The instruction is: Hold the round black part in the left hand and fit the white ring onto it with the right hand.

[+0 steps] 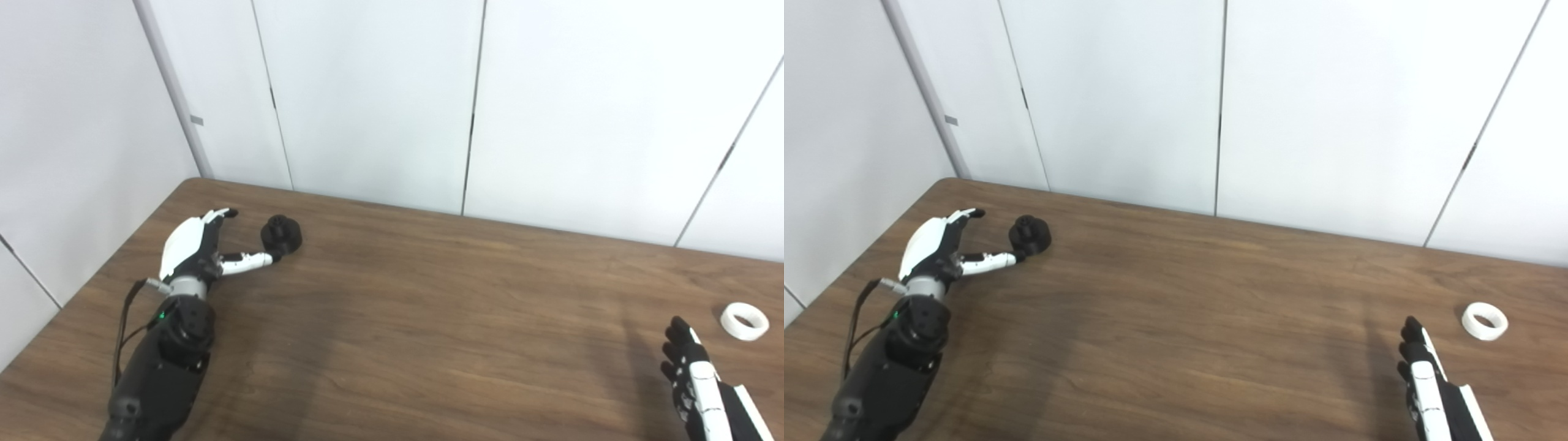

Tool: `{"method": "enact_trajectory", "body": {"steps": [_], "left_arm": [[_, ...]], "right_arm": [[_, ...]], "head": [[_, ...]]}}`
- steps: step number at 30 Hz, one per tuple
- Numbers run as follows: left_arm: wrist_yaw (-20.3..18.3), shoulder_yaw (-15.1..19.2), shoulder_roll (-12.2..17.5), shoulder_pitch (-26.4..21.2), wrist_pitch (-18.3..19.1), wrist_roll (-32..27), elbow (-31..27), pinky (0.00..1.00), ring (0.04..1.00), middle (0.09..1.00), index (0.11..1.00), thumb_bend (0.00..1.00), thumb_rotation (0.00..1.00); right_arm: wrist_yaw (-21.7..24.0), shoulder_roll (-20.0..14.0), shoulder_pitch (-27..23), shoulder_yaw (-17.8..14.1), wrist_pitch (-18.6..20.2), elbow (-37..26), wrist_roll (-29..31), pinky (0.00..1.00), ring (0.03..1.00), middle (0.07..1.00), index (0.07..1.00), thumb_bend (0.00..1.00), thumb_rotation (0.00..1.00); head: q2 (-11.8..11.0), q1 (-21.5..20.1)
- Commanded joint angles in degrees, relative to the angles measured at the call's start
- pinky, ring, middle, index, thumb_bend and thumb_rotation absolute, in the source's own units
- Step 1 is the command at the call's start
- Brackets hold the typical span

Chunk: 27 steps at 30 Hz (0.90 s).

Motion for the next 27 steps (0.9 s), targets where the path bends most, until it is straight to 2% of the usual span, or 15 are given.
{"method": "enact_trajectory", "body": {"steps": [1,6,12,18,23,27], "left_arm": [[1.1,-0.5,2.4,-3.8,-1.1,0.7,1.2,1.00,1.000,0.970,0.876,1.00,0.42],[0.2,-2.3,2.1,-6.9,-0.4,0.1,5.3,1.00,1.000,0.981,0.879,1.00,0.44],[0.6,-4.1,1.9,-9.1,-0.4,-0.2,9.6,1.00,1.000,0.987,0.865,1.00,0.40],[0.3,-5.9,2.3,-10.7,-2.2,-0.8,13.5,1.00,1.000,0.990,0.870,1.00,0.43],[1.5,-7.0,2.1,-11.8,-4.0,-0.4,16.4,1.00,1.000,0.977,0.855,1.00,0.41],[2.3,-7.4,1.9,-12.2,-4.1,-0.8,17.6,1.00,1.000,0.973,0.848,1.00,0.39]], "right_arm": [[-0.3,-0.2,-0.6,-0.2,-1.1,-2.6,-0.1,1.00,1.000,1.000,1.000,0.40,1.00],[-0.6,0.0,-0.5,-0.2,-0.5,-3.3,-0.4,1.00,1.000,1.000,1.000,0.40,1.00],[-0.6,-0.1,-0.1,-0.2,-0.5,-3.5,-0.4,1.00,1.000,1.000,1.000,0.39,1.00],[-0.7,-0.1,-0.1,0.0,-0.9,-3.2,-0.7,1.00,1.000,1.000,1.000,0.37,1.00],[-0.9,0.0,-0.1,-0.1,-1.2,-2.9,-1.0,1.00,1.000,1.000,1.000,0.41,1.00],[-0.9,0.0,0.3,-0.1,-2.0,-2.6,-1.1,1.00,1.000,1.000,1.000,0.41,1.00]], "head": [[0.2,-0.3],[0.2,-0.8],[0.2,-0.7],[0.2,-1.4],[0.3,-1.5],[0.6,-1.8]]}}
